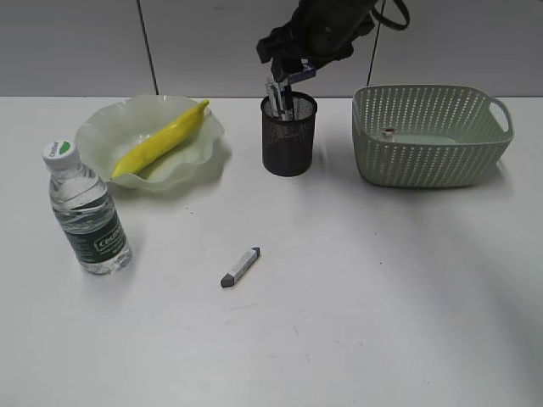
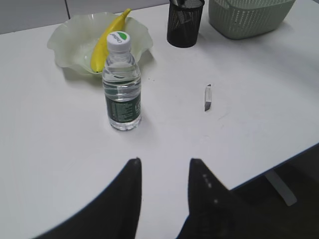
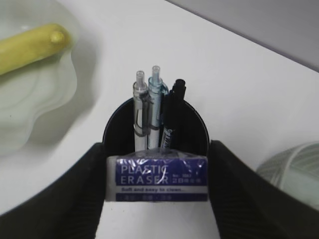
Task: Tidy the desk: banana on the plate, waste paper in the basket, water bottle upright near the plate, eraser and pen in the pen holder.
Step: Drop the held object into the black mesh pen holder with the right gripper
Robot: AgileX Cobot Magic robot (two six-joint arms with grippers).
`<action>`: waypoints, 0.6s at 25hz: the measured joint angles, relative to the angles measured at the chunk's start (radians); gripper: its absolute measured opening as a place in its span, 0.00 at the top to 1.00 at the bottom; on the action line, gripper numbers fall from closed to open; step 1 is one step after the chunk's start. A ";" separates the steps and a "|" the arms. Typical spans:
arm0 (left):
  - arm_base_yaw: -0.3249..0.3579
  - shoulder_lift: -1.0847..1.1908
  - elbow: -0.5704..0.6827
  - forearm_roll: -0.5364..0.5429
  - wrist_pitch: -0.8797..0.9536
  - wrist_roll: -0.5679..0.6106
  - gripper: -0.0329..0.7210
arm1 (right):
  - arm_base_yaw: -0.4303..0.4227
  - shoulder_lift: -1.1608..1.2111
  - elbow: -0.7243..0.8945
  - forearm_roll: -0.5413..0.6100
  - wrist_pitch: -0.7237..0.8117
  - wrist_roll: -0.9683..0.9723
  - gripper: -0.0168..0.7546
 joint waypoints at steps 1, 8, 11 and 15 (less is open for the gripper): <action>0.000 0.000 0.000 0.000 0.000 0.000 0.64 | -0.003 0.012 0.000 0.016 -0.020 0.000 0.37; 0.000 0.000 0.000 0.000 0.000 0.000 0.64 | -0.004 0.080 0.000 0.034 -0.147 0.001 0.37; 0.000 0.000 0.000 0.000 0.000 0.000 0.64 | -0.004 0.109 0.000 0.024 -0.166 0.001 0.37; 0.000 0.000 0.000 0.000 0.000 0.000 0.64 | -0.005 0.126 0.000 0.011 -0.170 0.001 0.37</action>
